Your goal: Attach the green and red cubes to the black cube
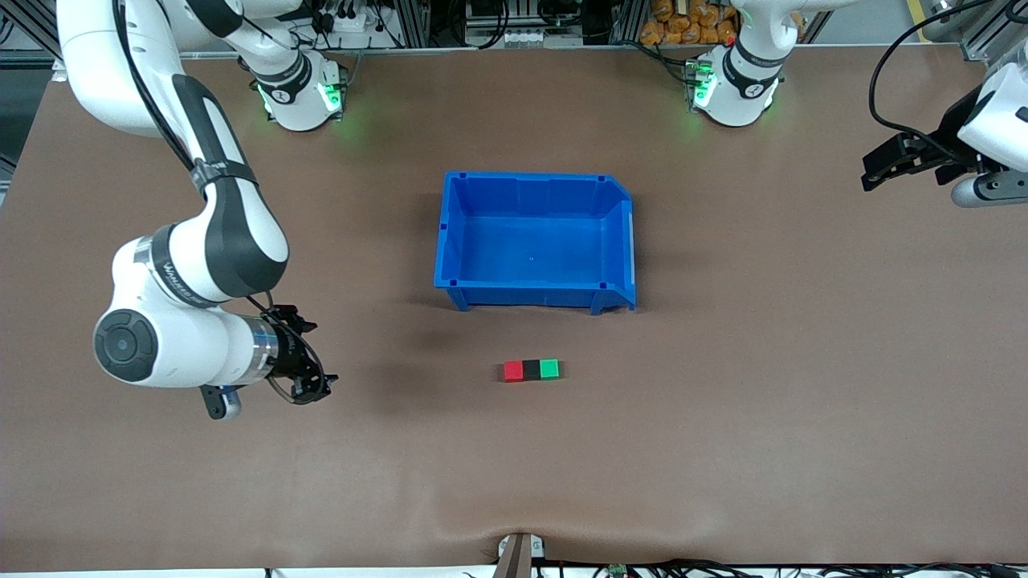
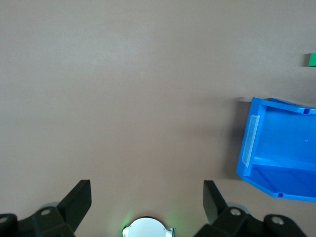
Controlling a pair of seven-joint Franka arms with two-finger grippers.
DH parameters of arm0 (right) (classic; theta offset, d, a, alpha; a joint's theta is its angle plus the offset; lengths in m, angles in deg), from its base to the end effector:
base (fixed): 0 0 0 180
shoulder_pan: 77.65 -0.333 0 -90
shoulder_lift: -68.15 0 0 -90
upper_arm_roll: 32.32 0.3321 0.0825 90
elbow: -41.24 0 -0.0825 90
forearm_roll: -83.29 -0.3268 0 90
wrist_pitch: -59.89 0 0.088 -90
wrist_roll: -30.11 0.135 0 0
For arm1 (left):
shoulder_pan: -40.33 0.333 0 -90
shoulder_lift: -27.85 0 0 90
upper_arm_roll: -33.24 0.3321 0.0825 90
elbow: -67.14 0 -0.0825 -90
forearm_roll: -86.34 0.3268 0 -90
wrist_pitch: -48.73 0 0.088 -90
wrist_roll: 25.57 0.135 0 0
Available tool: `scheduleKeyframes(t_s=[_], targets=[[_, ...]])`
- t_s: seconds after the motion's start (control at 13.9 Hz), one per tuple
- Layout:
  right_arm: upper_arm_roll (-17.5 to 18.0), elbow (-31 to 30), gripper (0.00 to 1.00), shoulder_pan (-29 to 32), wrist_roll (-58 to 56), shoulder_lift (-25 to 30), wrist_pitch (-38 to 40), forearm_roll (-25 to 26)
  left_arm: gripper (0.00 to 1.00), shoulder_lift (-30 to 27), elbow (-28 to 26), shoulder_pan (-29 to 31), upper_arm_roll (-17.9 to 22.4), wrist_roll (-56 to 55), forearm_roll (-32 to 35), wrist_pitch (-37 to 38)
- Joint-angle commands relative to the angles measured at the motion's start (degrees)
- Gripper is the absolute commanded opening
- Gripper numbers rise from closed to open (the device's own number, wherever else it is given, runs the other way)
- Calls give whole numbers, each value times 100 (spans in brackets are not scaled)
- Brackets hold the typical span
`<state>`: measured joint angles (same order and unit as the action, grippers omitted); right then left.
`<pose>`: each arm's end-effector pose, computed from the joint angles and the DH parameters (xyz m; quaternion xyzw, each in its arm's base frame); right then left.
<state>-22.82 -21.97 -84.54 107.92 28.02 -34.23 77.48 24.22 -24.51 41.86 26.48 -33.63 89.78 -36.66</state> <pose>0.6569 0.1723 0.3975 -0.8409 0.5257 0.1278 0.0161 0.4655 -0.0362 0.6246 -0.9988 -0.0266 0.0191 0.0361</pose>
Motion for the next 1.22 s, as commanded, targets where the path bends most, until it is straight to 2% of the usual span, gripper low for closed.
scheduleKeyframes(t_s=[0.0, 0.65, 1.15], targets=[[140, -139, 100, 135, -151, 189, 140, 124, 100, -76, 7, 31, 17, 58, -45, 14], [140, -147, 100, 478, -872, 497, 360, 107, 100, -76, -2, 31, 17, 58, -45, -4], [149, -384, 100, 698, -1479, 804, 448, 107, 100, -85, -11, 31, 17, 49, -45, -4]])
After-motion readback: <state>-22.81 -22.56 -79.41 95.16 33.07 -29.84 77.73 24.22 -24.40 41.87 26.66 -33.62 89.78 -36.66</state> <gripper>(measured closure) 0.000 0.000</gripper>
